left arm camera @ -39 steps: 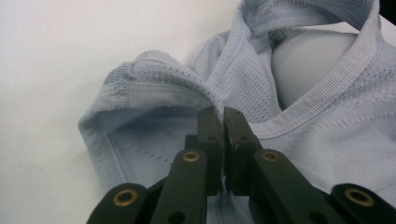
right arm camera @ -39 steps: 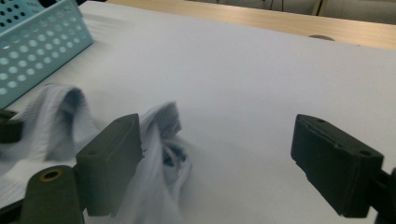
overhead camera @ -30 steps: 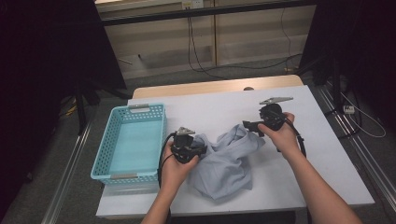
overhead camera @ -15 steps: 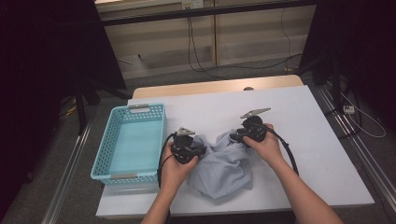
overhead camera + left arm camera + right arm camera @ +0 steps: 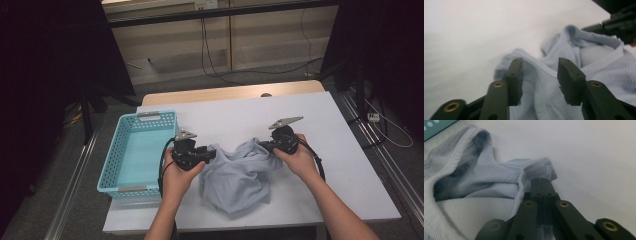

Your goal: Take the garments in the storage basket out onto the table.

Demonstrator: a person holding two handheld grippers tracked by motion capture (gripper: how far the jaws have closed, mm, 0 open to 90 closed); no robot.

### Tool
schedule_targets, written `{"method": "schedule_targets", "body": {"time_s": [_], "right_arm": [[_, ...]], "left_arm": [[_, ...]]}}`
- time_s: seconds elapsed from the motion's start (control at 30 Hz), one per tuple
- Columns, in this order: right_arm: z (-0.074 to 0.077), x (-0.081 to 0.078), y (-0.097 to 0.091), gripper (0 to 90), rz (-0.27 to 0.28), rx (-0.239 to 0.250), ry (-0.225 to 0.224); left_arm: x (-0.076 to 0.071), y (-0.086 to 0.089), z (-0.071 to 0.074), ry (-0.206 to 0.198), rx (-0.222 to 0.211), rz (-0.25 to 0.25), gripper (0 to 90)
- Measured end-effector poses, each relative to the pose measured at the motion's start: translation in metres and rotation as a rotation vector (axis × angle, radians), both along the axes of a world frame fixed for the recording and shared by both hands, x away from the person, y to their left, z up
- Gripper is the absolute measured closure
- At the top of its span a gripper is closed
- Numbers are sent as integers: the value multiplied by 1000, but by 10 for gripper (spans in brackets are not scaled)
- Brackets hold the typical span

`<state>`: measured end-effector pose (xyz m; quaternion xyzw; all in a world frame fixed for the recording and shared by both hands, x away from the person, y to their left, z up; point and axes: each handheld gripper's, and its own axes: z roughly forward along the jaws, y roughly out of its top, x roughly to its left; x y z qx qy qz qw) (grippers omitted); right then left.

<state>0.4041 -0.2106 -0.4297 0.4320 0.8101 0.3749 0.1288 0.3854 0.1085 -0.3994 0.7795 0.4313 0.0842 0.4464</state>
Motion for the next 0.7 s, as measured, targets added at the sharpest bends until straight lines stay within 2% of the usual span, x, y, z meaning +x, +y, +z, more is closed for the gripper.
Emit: {"method": "schedule_targets", "body": {"time_s": [0.17,0.3,0.4,0.43,0.47,0.5,0.53,0.63,0.67,0.7], "right_arm": [[4,-10,-9,900,7,12,-15],[8,-19,-17,900,9,25,-22],[6,-23,-22,900,7,41,-21],[6,-23,-22,900,7,41,-21],[6,-24,-22,900,9,41,-22],[6,-24,-22,900,7,43,-23],[6,-24,-22,900,7,47,-24],[6,-24,-24,900,1,55,-22],[7,-24,-24,900,2,62,-21],[7,-24,-24,900,2,62,-21]], "left_arm": [[5,6,0,-7,-2,38,546],[16,-2,-3,-2,21,44,538],[30,-14,-7,-12,73,54,526],[30,-14,-7,-12,73,54,519],[37,-19,-13,9,83,57,503],[37,-19,-13,9,83,57,500],[42,-23,-21,31,115,60,514],[45,-25,-30,50,133,58,533],[46,-29,-38,64,161,51,542],[46,-29,-38,64,161,51,547]]}}
